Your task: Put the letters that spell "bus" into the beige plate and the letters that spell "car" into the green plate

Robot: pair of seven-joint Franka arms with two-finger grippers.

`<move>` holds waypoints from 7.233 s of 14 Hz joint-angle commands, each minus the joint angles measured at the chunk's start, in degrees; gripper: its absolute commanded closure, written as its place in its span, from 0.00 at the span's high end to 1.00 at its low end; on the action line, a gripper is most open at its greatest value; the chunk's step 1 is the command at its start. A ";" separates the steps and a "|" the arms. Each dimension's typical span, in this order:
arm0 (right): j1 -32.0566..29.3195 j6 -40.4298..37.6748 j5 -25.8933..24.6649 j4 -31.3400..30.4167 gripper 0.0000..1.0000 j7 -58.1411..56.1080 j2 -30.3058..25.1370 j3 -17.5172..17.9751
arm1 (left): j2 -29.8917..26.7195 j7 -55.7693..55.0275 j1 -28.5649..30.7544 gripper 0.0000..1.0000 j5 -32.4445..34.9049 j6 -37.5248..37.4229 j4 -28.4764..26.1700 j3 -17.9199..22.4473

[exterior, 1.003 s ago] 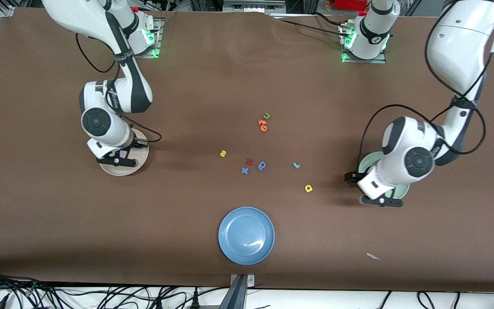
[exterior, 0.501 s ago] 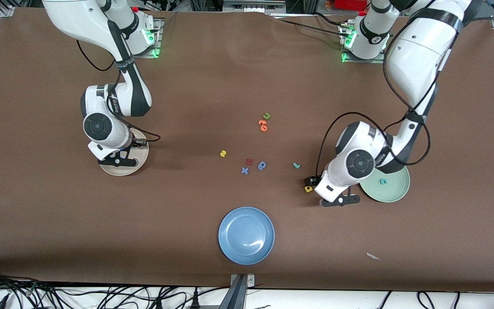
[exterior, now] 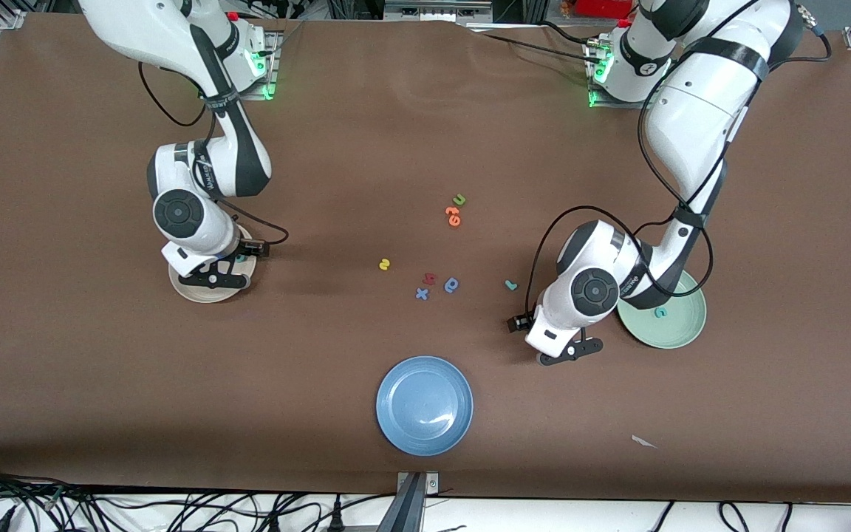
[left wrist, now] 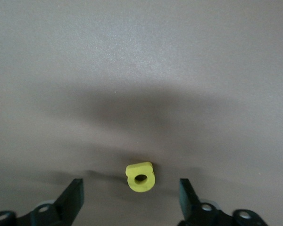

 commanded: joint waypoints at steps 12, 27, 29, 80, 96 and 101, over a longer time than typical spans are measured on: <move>3.09 0.76 4.03 22.85 0.73 47.12 14.50 16.65 | 2.77 -3.06 -1.32 0.53 1.13 -0.61 3.91 0.30; 6.26 7.37 3.07 23.65 0.32 48.02 18.91 16.75 | 3.12 -3.94 -1.41 0.26 1.30 -0.52 4.18 0.74; 6.26 7.37 2.28 23.65 0.24 47.93 18.91 16.66 | 2.95 -3.42 -1.23 0.23 1.48 -0.61 4.18 0.74; -9.03 -40.94 4.74 52.75 1.00 -28.36 -1.03 -8.56 | -6.99 -24.60 0.26 0.59 4.29 9.49 -16.83 -6.47; -22.15 -34.03 -6.16 20.58 1.00 -15.79 -26.35 13.26 | -6.20 -24.07 0.44 0.26 5.08 9.41 -16.74 -5.94; -36.19 -33.76 -5.28 21.01 1.00 -16.32 -25.65 23.34 | -6.19 -23.98 0.44 0.19 5.26 9.41 -16.74 -5.85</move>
